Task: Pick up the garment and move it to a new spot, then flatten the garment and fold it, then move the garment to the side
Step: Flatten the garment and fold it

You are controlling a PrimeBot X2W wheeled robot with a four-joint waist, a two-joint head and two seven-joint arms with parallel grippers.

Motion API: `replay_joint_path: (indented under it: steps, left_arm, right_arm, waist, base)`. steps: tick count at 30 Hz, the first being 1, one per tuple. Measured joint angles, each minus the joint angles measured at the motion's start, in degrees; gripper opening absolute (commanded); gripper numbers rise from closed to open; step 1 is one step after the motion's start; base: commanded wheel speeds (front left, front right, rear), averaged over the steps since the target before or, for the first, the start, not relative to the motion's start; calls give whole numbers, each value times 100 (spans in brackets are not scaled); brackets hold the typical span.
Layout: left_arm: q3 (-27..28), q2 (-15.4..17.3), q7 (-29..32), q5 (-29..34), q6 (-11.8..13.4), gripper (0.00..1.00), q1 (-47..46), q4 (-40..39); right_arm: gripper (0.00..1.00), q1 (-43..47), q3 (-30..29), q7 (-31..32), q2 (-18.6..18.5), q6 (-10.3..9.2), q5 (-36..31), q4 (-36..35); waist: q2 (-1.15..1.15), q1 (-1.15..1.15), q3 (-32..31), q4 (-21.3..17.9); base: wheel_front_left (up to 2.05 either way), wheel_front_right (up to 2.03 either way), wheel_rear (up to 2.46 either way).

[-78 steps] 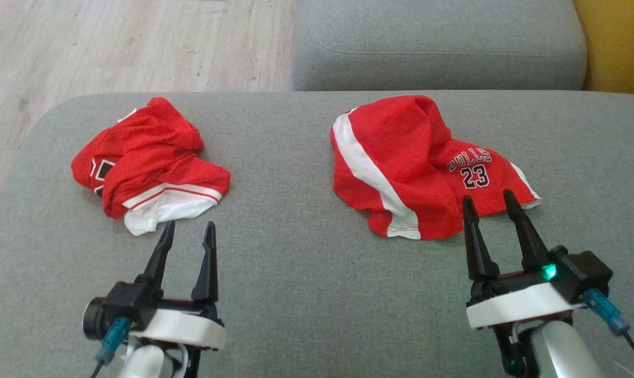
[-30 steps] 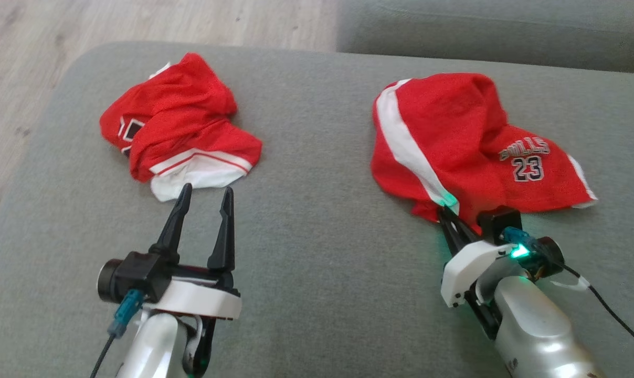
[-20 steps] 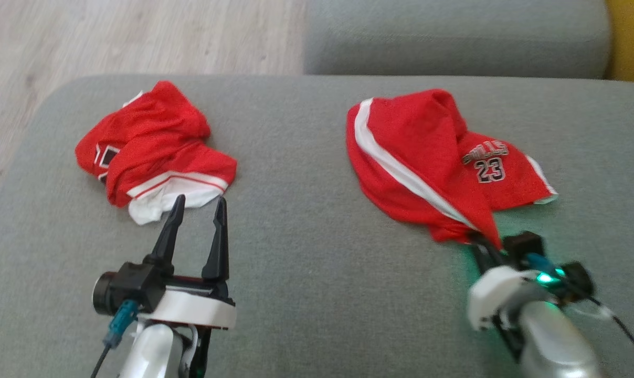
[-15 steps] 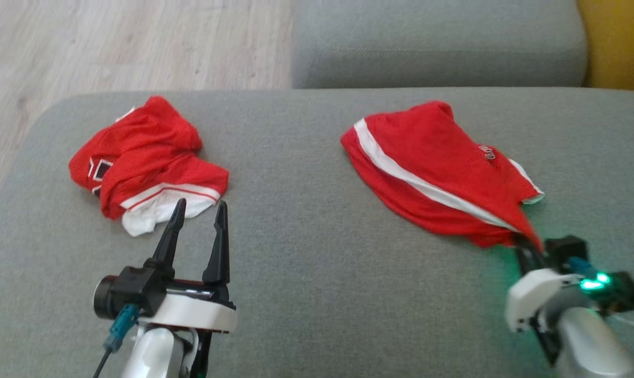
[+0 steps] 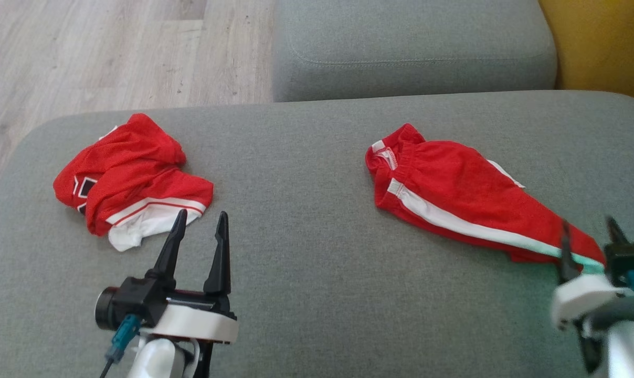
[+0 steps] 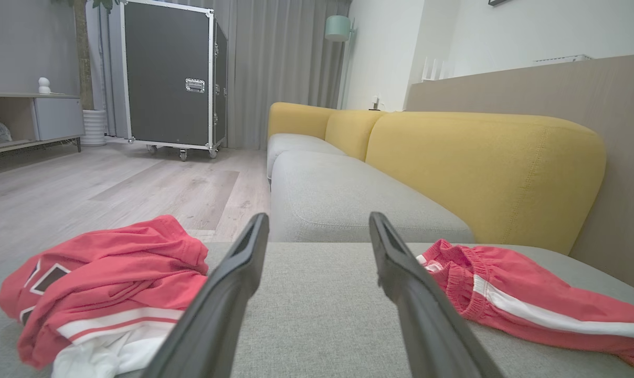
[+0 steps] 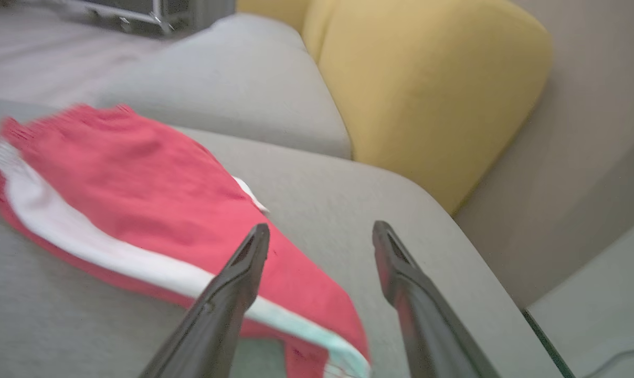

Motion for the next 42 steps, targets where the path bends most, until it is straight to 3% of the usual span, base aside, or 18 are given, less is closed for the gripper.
replay_joint_path:
  steps: [5, 7, 13, 22, 30, 42]
  left_arm:
    - [0, 0, 0, 1, -1, 100, 0, -13]
    - [-12, 0, 0, 1, -4, 100, 0, -19]
    - [-109, 0, 0, 0, -15, 100, -9, -23]
    - [-248, 0, 0, -51, -34, 100, -140, -21]
    - [-374, -1, 0, -109, -35, 100, -319, 11]
    - [-493, -3, 0, -167, -22, 100, -470, 37]
  right_arm:
    - [100, 35, 1336, -655, -8, 1, 1365, -405]
    - [100, 87, 1788, -802, 3, 1, 1606, -593]
    - [100, 418, 2358, -933, -7, 1, 2243, -801]
    - [100, 229, 2462, -935, -12, 1, 2045, -579]
    - [100, -808, 2434, -736, -29, 0, 1557, 889]
    - [100, -1754, 1658, -671, -43, 1, 935, 2610]
  waist:
    - [0, 0, 30, -41]
    - [0, 0, 37, -35]
    - [0, 0, 99, 70]
    - [0, 0, 347, 327]
    - [0, 1, 636, 635]
    - [0, 1, 901, 959]
  base:
    - [0, 0, 0]
    - [0, 0, 0]
    - [0, 0, 0]
    - [0, 0, 0]
    - [0, 0, 0]
    - [0, 0, 0]
